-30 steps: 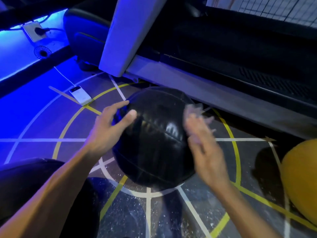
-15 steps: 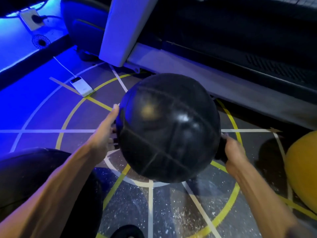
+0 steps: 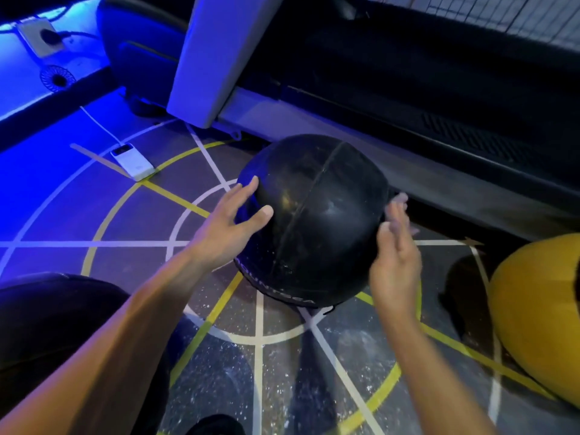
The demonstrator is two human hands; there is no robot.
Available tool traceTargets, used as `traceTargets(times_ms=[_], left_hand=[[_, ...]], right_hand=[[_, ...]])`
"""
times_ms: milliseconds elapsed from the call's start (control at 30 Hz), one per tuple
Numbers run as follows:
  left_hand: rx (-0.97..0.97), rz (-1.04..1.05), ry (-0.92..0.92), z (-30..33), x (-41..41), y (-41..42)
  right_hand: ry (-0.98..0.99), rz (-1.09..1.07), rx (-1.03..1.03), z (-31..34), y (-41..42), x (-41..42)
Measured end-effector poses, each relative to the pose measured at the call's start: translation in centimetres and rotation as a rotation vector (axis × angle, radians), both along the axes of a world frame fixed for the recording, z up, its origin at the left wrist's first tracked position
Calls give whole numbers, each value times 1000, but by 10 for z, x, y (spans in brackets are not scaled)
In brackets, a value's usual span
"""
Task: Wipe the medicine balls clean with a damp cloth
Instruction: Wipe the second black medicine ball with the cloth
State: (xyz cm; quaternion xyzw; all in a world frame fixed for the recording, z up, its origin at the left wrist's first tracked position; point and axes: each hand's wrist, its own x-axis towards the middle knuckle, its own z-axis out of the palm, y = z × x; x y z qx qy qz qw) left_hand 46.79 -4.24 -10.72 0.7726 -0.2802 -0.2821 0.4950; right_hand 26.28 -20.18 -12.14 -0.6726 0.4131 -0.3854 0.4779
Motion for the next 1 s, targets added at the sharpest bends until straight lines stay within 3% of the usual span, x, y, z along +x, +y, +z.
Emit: traceTargets(times_ms=[167,233,267,367,400,467,567,700,767,867,933,1000], left_hand=[[11,24,-142,-4,-4,-4],[37,-18,-148,-7,-3,-2],[63,-41,-160,-6,-2,-3],[101,-77,-138,2,1,-15],[82,-91,-128,4,1,-20],[42,-125,-137,6,0,-28],[47,-152,-160,6,-4,-34],[101,-176,-160,7,-11,-38],[103,-183,-158,7,-9,-43],[110,-187,-96,12,-3,-55],[113,-210,-41,18,0,-63],[111,-217,-17,19,1,-69]], right_hand=[[440,552,-966,-13,42,-8],[533,648,-1151,-13,8,-16],[502,621,-1106,-7,-9,-14],[323,367,-648,18,-41,7],[310,315,-620,24,-35,15],[396,334,-823,14,-6,22],[641,635,-1244,-30,34,-4],[831,1000,-1421,-46,18,-45],[815,953,-1447,-28,1,-37],[717,504,-1275,11,-27,-3],[788,249,-1097,28,-18,25],[969,410,-1164,11,16,35]])
